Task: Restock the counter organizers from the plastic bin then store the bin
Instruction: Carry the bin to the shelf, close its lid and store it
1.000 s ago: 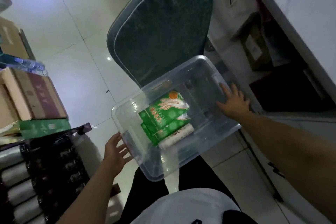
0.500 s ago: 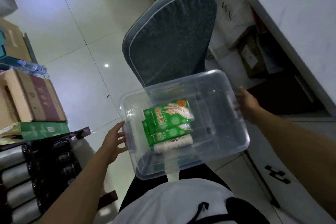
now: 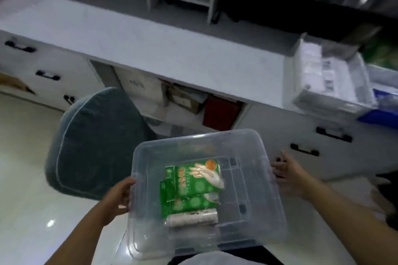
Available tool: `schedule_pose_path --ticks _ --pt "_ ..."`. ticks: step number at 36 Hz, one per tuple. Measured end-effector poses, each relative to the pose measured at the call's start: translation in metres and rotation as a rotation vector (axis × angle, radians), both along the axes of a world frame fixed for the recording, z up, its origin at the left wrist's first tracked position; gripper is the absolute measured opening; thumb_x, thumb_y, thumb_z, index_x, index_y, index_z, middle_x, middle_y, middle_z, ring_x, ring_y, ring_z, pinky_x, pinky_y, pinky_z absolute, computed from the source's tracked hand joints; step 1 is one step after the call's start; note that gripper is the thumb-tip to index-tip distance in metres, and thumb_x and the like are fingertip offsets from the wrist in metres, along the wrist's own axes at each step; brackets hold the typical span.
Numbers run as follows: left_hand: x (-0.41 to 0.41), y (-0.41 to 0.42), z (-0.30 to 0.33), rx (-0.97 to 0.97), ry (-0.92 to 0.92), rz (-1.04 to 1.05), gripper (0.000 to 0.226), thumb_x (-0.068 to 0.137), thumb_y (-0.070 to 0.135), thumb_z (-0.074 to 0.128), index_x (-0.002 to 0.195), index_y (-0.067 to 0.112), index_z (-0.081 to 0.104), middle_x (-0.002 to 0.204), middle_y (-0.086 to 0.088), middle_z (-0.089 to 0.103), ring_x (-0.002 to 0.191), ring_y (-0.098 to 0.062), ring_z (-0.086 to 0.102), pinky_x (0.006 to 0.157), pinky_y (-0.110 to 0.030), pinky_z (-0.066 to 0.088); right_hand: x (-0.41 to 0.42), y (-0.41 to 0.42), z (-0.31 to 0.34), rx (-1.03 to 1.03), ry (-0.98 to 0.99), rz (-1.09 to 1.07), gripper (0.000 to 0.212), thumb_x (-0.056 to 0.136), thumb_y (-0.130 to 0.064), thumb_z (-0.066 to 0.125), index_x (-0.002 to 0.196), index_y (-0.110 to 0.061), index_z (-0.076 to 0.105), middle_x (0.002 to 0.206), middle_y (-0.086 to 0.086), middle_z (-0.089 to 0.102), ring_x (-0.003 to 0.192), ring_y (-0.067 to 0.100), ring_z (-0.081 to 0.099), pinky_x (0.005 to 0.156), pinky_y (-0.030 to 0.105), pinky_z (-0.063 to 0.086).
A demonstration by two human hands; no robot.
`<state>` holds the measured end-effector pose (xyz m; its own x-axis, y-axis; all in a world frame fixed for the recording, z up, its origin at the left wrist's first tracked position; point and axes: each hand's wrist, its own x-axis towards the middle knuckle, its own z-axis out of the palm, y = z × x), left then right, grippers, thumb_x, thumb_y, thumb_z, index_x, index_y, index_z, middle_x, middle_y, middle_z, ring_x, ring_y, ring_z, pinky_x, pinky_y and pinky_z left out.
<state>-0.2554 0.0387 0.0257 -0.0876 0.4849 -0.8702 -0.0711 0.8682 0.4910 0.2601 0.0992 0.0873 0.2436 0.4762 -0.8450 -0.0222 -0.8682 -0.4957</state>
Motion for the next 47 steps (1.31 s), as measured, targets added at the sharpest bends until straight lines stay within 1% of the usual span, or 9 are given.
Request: schedule_pose_path --ticks 5,10,14,18,26,32,39,45,47 --pt "0.068 0.061 0.023 -0.011 -0.029 -0.153 0.059 0.082 0.045 0.070 0.117 -0.003 0.065 0.104 -0.020 0.058 0.096 -0.034 0.053 0.087 -0.045 0.047 0.070 -0.049 0.026 0.041 0.076 -0.152 0.061 0.090 -0.061 0.050 0.110 -0.005 0.067 0.111 0.018 0.069 0.099 0.037 0.065 0.080 0.047 0.053" --pt "0.176 0.105 0.068 0.078 0.136 -0.341 0.038 0.089 0.039 0.064 0.094 0.002 0.060 0.079 -0.014 0.054 0.069 -0.028 0.053 0.060 -0.032 0.045 0.149 -0.097 0.029 0.096 0.140 -0.304 0.059 0.093 -0.057 0.048 0.112 -0.004 0.065 0.114 0.018 0.067 0.109 0.037 0.061 0.090 0.053 0.049" --pt "0.281 0.125 0.082 0.097 0.202 -0.428 0.035 0.088 0.041 0.063 0.082 0.007 0.060 0.068 -0.010 0.052 0.059 -0.023 0.048 0.055 -0.028 0.040 0.220 -0.154 0.026 0.146 0.151 -0.461 0.052 0.088 -0.055 0.055 0.107 -0.009 0.069 0.096 0.014 0.077 0.092 0.035 0.071 0.075 0.047 0.056" --pt "0.400 0.136 0.085 0.137 0.269 -0.577 0.028 0.089 0.031 0.063 0.071 0.011 0.054 0.053 -0.005 0.049 0.041 -0.018 0.045 0.044 -0.018 0.034 0.290 -0.222 0.020 0.137 0.161 -0.664 0.048 0.088 -0.056 0.056 0.107 -0.014 0.067 0.109 0.014 0.070 0.099 0.036 0.065 0.070 0.043 0.055" --pt "0.648 0.113 0.095 0.276 0.299 -1.061 0.010 0.089 0.027 0.062 0.092 0.017 0.063 0.089 -0.009 0.056 0.073 -0.023 0.053 0.064 -0.029 0.042 0.362 -0.361 0.008 0.148 0.110 -1.120 0.040 0.092 -0.051 0.053 0.112 -0.017 0.061 0.104 0.009 0.060 0.099 0.032 0.055 0.092 0.051 0.044" --pt "0.806 0.078 0.107 0.434 0.221 -1.391 0.012 0.092 0.023 0.059 0.098 0.017 0.068 0.089 -0.011 0.060 0.072 -0.021 0.054 0.069 -0.029 0.042 0.363 -0.455 0.003 0.153 0.112 -1.422 0.038 0.093 -0.049 0.051 0.100 -0.014 0.063 0.094 0.013 0.059 0.082 0.031 0.057 0.072 0.042 0.050" --pt "0.954 0.053 0.121 0.456 0.088 -1.639 0.032 0.092 0.030 0.058 0.117 0.010 0.065 0.110 -0.012 0.064 0.100 -0.028 0.059 0.100 -0.044 0.045 0.357 -0.480 0.011 0.214 0.178 -1.700 0.038 0.089 -0.049 0.056 0.108 -0.016 0.060 0.096 0.012 0.058 0.081 0.031 0.058 0.079 0.049 0.051" --pt "1.052 0.062 0.132 0.486 0.048 -1.751 0.034 0.074 0.037 0.065 0.101 0.016 0.067 0.100 -0.008 0.065 0.085 -0.023 0.058 0.073 -0.031 0.044 0.357 -0.448 0.028 0.274 0.193 -1.879 0.039 0.089 -0.049 0.057 0.103 -0.012 0.062 0.100 0.012 0.059 0.088 0.031 0.059 0.080 0.051 0.051" --pt "1.084 0.072 0.141 0.511 0.014 -1.808 0.046 0.067 0.039 0.064 0.105 0.014 0.069 0.099 -0.009 0.066 0.084 -0.024 0.059 0.075 -0.033 0.045 0.361 -0.430 0.034 0.303 0.184 -1.936 0.039 0.087 -0.050 0.059 0.098 -0.013 0.063 0.098 0.011 0.059 0.088 0.030 0.058 0.081 0.049 0.050"
